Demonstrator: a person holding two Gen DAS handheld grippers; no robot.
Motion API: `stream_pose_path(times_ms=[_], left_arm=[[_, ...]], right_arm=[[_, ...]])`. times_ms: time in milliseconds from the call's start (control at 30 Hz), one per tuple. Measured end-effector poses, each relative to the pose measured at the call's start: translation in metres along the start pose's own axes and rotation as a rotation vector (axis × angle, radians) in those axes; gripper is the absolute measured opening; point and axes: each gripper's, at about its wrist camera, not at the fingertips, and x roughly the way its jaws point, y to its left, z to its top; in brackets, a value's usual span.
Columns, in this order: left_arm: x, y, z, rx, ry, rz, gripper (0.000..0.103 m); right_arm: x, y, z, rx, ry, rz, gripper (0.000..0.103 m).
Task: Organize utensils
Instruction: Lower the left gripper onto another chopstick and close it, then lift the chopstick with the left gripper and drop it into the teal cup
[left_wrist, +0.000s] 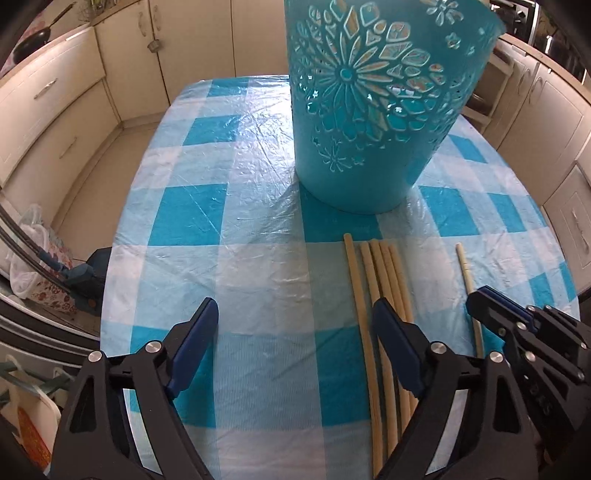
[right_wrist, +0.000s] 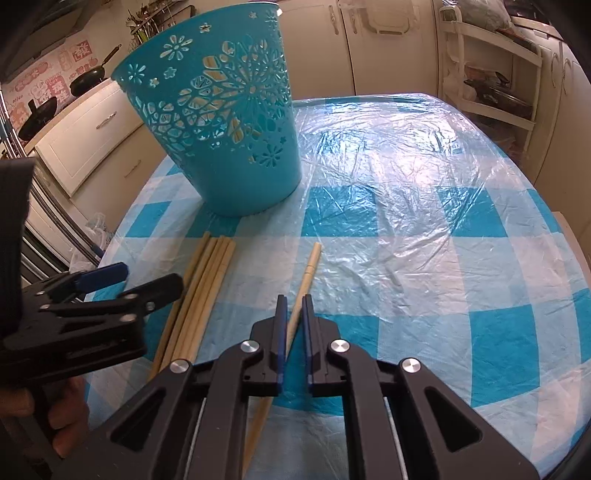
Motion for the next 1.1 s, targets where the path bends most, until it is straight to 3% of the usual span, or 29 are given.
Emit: stream_pose_path(times_ms=[133,233,300,367,433,667,767,933,1100], left_arm=[[0.007,-0.005,0.005,0.02,-0.006,0.045,0.079],[0.006,-0.007,0.008,0.026,-0.015,0.043,0.07],[0.005,-0.011,0.01,0.04,-0.021,0.034,0.059],[0.0,-0.017,0.009,0.07,-0.028,0.015,0.03],[-0.003,-0.018,0.004,0.085,-0.02,-0.007,0.012],[-0.005,-0.013,0.001,0.09,0.015,-0.015,0.011],[-0.005,-0.013,0.003,0.1,0.029,-0.03,0.005],[-0.022,0.009,-0.003,0.03,0.056,-0.126,0.005],[-0.074,0.036,-0.001,-0.017,0.008,-0.228,0.005]], right_arm=[[-0.001,-0.003,0.001,0.01,-0.002,0.014,0.009],[0.001,-0.004,0.003,0.016,-0.011,0.016,0.009],[0.002,-0.004,0.004,0.016,-0.013,0.016,0.009],[0.002,-0.004,0.005,0.013,-0.013,0.017,0.009],[0.001,-0.003,0.005,0.002,-0.009,0.013,0.009],[0.005,0.002,0.006,-0.019,-0.016,-0.001,0.009],[0.006,0.005,0.006,-0.036,-0.023,-0.013,0.009],[0.005,0.003,0.005,-0.03,-0.027,-0.009,0.008],[0.006,0.004,0.005,-0.025,-0.028,-0.008,0.008]])
